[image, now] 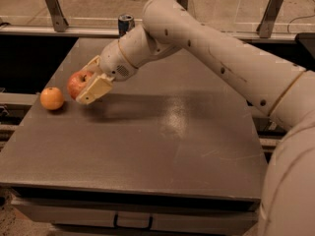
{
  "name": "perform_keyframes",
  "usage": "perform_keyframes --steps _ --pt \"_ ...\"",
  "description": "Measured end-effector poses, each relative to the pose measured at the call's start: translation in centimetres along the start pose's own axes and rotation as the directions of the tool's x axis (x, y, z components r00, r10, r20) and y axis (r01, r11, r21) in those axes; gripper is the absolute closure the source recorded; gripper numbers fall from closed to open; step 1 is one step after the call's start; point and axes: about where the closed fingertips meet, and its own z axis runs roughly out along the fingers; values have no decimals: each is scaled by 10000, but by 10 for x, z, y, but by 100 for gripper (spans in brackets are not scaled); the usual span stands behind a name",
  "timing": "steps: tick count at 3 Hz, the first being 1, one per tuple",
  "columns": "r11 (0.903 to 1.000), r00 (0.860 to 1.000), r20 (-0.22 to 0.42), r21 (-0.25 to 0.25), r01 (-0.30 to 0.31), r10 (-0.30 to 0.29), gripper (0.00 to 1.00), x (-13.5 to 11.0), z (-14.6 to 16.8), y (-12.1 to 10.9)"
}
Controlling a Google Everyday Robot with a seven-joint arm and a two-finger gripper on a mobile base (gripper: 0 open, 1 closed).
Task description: Move apple near orange
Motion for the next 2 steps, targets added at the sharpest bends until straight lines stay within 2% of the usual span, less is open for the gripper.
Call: perform_keyframes --steps 1,2 --pt "9994 9988 -351 -27 -331 330 65 10 10 -5" --pt "9984 9977 -433 -181 -531 523 42 13 21 -6"
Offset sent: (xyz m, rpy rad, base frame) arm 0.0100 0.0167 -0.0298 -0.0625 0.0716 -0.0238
